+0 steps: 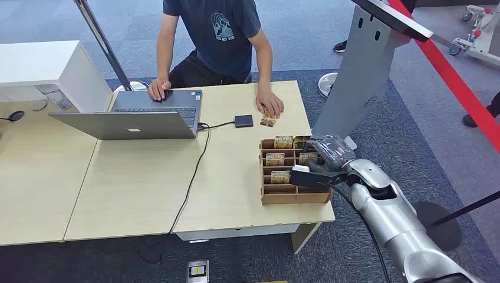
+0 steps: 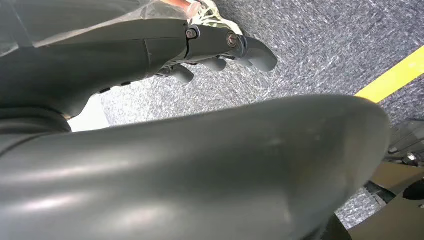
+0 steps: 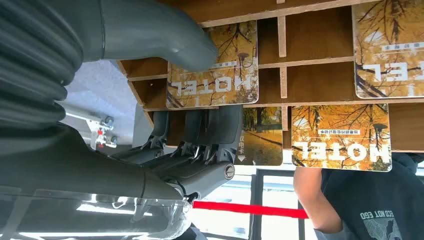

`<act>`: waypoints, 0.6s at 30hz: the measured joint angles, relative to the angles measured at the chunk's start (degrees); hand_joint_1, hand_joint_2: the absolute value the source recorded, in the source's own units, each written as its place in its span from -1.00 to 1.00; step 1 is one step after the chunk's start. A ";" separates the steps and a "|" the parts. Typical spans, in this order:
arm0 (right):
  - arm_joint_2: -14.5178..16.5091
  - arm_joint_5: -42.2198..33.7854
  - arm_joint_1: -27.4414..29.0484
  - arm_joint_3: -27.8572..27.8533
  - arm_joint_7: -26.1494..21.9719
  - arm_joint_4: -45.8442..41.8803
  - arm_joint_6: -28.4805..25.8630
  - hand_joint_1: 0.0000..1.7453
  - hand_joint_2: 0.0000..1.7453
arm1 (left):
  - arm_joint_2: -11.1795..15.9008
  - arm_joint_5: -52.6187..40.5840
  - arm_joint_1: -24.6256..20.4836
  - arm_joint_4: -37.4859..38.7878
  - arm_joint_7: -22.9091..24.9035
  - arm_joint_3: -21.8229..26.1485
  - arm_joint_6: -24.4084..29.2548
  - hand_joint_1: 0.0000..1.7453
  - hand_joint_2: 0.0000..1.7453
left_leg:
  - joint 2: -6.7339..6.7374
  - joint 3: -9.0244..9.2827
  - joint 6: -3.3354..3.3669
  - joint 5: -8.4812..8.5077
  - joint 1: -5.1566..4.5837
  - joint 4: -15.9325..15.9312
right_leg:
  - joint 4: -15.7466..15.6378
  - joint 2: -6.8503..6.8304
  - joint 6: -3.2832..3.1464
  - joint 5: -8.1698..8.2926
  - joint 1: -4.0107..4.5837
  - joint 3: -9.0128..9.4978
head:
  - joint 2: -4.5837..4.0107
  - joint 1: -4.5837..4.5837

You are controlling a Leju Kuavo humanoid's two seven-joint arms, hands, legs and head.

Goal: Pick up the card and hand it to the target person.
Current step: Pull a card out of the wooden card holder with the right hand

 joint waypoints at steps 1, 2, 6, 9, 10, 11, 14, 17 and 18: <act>0.01 0.01 -0.02 -0.07 -0.01 0.07 0.02 0.11 1.00 | 0.00 0.00 0.00 0.00 0.00 0.00 0.00 -1.00 -1.00 | 0.00 0.00 0.00 0.00 0.00 0.00 | 0.00 0.00 0.00 0.00 0.00 0.00 | 0.00 0.00; 0.02 0.02 -0.04 -0.11 -0.03 0.11 0.03 0.11 1.00 | 0.00 0.00 0.00 0.00 0.00 -0.01 -0.01 -1.00 -1.00 | 0.00 0.00 0.00 0.00 0.00 0.00 | 0.00 0.00 0.00 0.00 0.00 0.00 | 0.00 0.00; 0.10 0.06 -0.22 -0.33 -0.15 0.26 0.07 0.18 1.00 | 0.00 0.04 0.00 0.00 0.00 -0.06 -0.02 -1.00 -1.00 | 0.00 0.00 0.00 0.01 0.00 0.00 | 0.00 0.00 0.01 0.01 0.00 0.01 | 0.00 -0.01; 0.22 -0.01 -0.24 -0.55 -0.16 0.26 0.10 0.45 1.00 | 0.01 0.10 0.00 0.00 0.01 -0.18 -0.02 -1.00 -1.00 | 0.00 0.00 0.00 0.01 0.00 0.00 | 0.00 0.00 0.02 0.02 0.00 0.01 | 0.00 -0.01; 0.25 -0.09 -0.24 -0.62 -0.17 0.25 0.11 0.56 1.00 | 0.01 0.10 0.00 0.00 0.02 -0.24 -0.02 -1.00 -1.00 | 0.00 0.00 0.00 0.01 0.00 0.00 | 0.00 0.00 0.02 0.02 0.00 0.00 | 0.00 0.00; 0.27 -0.22 -0.24 -0.68 -0.19 0.25 0.10 0.59 1.00 | 0.00 0.11 0.00 0.00 0.02 -0.30 -0.02 -1.00 -1.00 | 0.00 0.00 0.00 0.01 0.00 0.00 | 0.00 0.00 0.02 0.02 0.00 0.00 | 0.00 0.00; 0.24 -1.16 -0.25 -1.03 -0.20 0.20 0.04 0.71 1.00 | 0.00 0.02 -0.01 0.00 0.00 -0.70 -0.02 -1.00 -1.00 | 0.00 0.00 0.00 0.01 0.00 0.01 | 0.00 0.00 0.02 0.02 0.00 0.00 | 0.00 0.00; 0.07 -2.18 -0.24 -1.66 -0.20 -0.15 0.08 0.78 1.00 | 0.00 -0.07 -0.01 0.00 -0.05 -1.01 -0.02 -1.00 -1.00 | 0.00 0.01 0.00 0.01 0.00 0.01 | 0.00 0.00 0.02 0.02 0.00 0.00 | 0.00 0.00; -0.01 -2.42 -0.25 -1.91 -0.20 -0.36 0.10 0.80 1.00 | 0.00 -0.07 -0.01 0.00 -0.07 -1.05 -0.02 -1.00 -1.00 | 0.00 0.01 0.00 0.01 0.00 0.01 | 0.00 0.00 0.02 0.02 0.00 0.00 | 0.00 0.00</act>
